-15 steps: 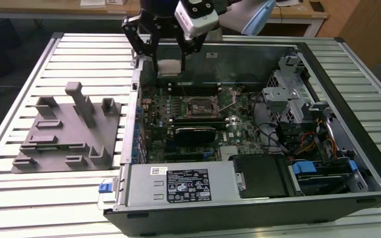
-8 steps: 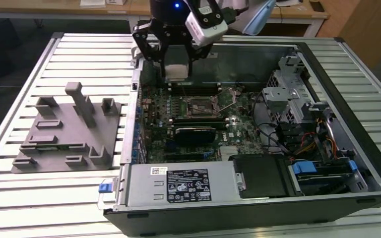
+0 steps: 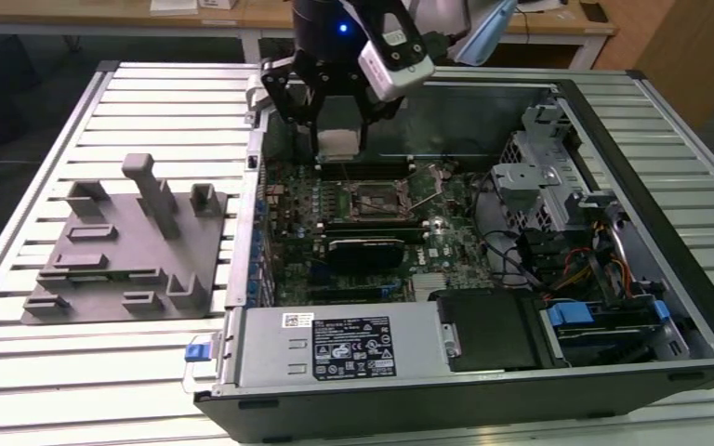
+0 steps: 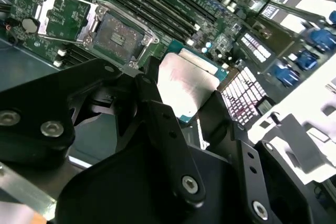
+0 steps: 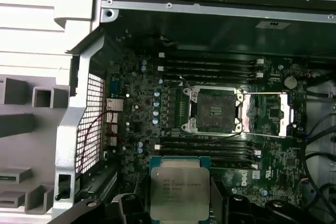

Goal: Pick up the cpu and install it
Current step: 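Pick up the cpu and move it towards the insertion slot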

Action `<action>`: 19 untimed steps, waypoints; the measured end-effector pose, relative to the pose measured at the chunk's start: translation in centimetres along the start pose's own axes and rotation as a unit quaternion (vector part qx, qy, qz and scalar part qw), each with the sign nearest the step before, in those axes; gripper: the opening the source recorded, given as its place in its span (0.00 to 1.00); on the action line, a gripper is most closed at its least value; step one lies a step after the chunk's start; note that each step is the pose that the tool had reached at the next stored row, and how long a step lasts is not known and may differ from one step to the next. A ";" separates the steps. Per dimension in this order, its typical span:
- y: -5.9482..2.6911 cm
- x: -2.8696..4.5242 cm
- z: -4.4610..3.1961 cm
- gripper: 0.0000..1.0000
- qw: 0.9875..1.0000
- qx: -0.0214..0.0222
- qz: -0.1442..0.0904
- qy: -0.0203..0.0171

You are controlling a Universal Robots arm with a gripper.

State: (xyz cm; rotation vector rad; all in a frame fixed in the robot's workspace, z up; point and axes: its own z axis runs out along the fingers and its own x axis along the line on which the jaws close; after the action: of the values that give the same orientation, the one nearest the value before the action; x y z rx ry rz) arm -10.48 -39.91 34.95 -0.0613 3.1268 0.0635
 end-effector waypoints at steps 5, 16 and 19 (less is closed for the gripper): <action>0.44 -0.63 0.92 0.54 1.000 0.000 0.000 0.000; 1.21 -2.66 2.89 0.54 1.000 0.000 0.000 0.001; 1.30 -3.16 3.40 0.54 1.000 0.000 0.000 0.001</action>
State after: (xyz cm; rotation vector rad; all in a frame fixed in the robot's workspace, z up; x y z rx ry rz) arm -7.33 -38.36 31.65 -0.0613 3.1297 0.0638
